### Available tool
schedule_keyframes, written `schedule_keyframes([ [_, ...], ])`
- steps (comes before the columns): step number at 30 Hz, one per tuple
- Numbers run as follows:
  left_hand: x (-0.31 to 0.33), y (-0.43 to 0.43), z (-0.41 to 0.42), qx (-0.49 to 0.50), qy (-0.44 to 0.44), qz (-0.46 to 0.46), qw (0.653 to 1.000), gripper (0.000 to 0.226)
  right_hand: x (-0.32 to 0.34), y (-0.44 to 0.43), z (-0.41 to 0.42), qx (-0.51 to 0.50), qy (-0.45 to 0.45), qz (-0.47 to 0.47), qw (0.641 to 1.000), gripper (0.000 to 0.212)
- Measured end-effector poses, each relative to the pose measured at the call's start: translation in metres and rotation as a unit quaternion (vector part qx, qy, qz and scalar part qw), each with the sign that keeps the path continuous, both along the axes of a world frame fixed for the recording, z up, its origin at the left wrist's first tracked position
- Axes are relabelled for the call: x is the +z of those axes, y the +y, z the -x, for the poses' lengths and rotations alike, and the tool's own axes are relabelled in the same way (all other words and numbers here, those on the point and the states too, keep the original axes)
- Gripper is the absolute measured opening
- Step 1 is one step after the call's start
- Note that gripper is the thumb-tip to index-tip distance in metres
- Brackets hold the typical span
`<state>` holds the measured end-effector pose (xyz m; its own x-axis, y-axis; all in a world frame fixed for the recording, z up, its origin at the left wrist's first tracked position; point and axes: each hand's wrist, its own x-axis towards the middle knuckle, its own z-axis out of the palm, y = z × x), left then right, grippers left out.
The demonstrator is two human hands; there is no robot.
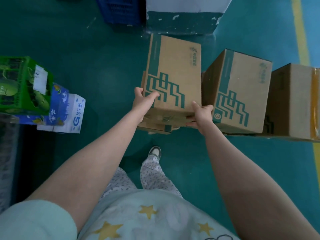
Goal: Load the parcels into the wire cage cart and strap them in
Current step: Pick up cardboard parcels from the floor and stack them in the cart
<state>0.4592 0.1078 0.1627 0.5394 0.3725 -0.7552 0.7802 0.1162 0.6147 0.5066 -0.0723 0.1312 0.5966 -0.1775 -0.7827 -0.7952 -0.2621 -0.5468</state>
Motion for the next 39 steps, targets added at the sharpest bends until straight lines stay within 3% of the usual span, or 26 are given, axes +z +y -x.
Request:
schedule_keyframes([
  [5, 0.037, 0.005, -0.003, -0.038, -0.105, -0.067, 0.991, 0.034, 0.012, 0.01, 0.005, 0.0, -0.033, 0.024, 0.999, 0.059],
  [8, 0.057, 0.021, 0.008, -0.019, -0.136, -0.108, 0.985, 0.034, 0.022, 0.03, 0.007, 0.024, -0.054, 0.012, 0.998, 0.058],
  [17, 0.075, 0.057, 0.126, 0.191, -0.121, -0.162, 0.96, 0.031, 0.061, 0.116, 0.038, 0.228, -0.109, -0.019, 0.967, 0.056],
  [23, 0.088, 0.064, 0.234, 0.303, -0.084, -0.19, 0.93, 0.044, 0.075, 0.156, 0.12, 0.352, -0.1, -0.052, 0.929, 0.054],
  [29, 0.099, 0.052, 0.347, 0.424, -0.064, -0.219, 0.877, 0.039, 0.097, 0.19, 0.214, 0.471, -0.12, -0.088, 0.869, 0.05],
  [39, 0.118, 0.074, 0.454, 0.546, -0.056, -0.243, 0.8, 0.035, 0.117, 0.26, 0.317, 0.582, -0.127, -0.129, 0.793, 0.053],
])
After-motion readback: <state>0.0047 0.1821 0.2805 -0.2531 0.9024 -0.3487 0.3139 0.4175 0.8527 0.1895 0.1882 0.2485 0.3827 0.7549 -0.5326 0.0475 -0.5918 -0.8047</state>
